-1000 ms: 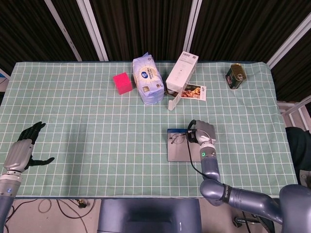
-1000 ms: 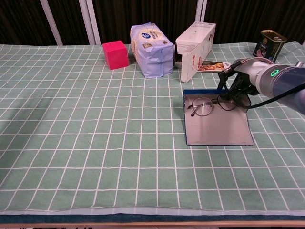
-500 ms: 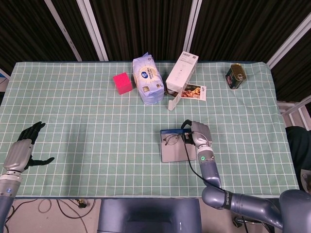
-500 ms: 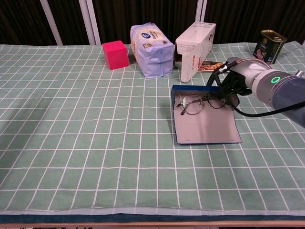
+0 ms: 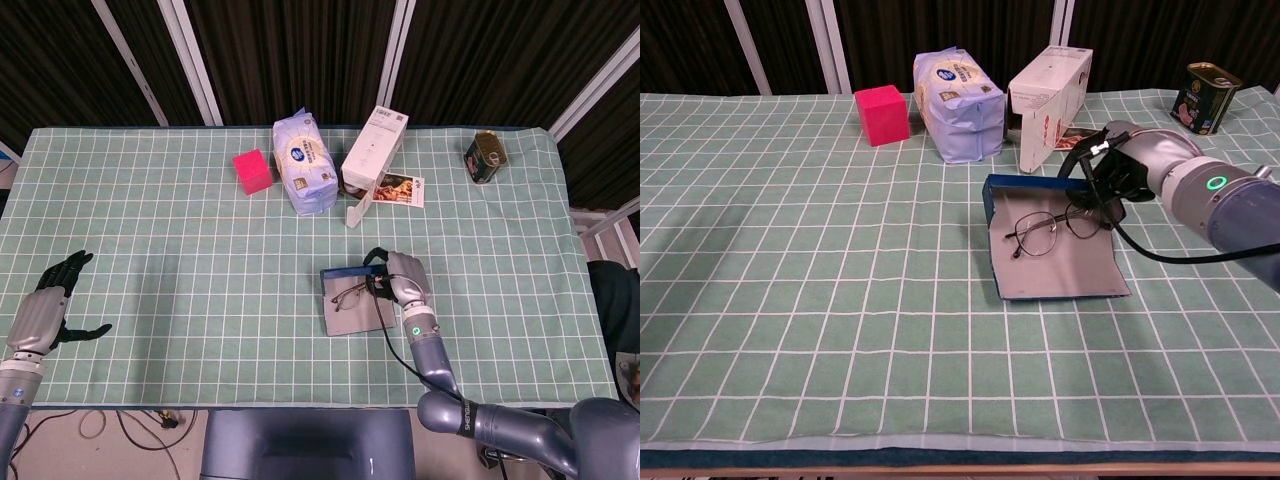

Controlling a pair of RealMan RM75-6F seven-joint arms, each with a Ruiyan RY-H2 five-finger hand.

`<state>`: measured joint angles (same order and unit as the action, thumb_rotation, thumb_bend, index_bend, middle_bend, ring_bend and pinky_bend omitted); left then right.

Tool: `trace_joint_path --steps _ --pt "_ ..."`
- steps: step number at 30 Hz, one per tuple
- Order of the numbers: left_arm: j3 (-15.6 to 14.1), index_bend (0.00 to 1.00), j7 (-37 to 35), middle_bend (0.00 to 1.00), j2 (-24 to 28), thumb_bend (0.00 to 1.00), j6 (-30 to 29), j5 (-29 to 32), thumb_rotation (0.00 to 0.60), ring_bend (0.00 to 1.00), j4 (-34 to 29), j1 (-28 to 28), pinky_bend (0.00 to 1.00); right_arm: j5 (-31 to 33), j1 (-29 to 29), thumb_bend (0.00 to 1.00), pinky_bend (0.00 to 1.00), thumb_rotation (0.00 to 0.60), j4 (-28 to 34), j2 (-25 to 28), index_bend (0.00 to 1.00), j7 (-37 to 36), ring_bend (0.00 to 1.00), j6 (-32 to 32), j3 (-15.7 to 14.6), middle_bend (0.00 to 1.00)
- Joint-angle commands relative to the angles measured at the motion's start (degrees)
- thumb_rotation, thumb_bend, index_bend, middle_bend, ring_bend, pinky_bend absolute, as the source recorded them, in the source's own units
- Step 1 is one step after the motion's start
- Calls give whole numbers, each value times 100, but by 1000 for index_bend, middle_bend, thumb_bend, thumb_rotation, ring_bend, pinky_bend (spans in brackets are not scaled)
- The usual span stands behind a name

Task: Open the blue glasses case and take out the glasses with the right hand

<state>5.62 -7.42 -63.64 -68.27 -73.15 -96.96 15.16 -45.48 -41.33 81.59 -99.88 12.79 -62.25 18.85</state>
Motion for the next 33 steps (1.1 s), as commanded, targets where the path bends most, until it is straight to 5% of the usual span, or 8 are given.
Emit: trace_joint_path --steps 1,21,33 --pt "1 0 -2 0 0 0 -2 -1 600 0 0 0 0 -19 15 514 995 600 -38 -23 577 -19 962 27 1 900" --pt "9 0 -16 0 -2 0 13 22 600 0 -2 1 0 -106 -115 514 995 600 -420 -229 577 27 962 140 184 899" --pt "13 0 -37 0 3 0 23 28 600 0 -7 2 0 -681 -116 512 994 600 -893 -492 577 -373 961 -83 242 900"
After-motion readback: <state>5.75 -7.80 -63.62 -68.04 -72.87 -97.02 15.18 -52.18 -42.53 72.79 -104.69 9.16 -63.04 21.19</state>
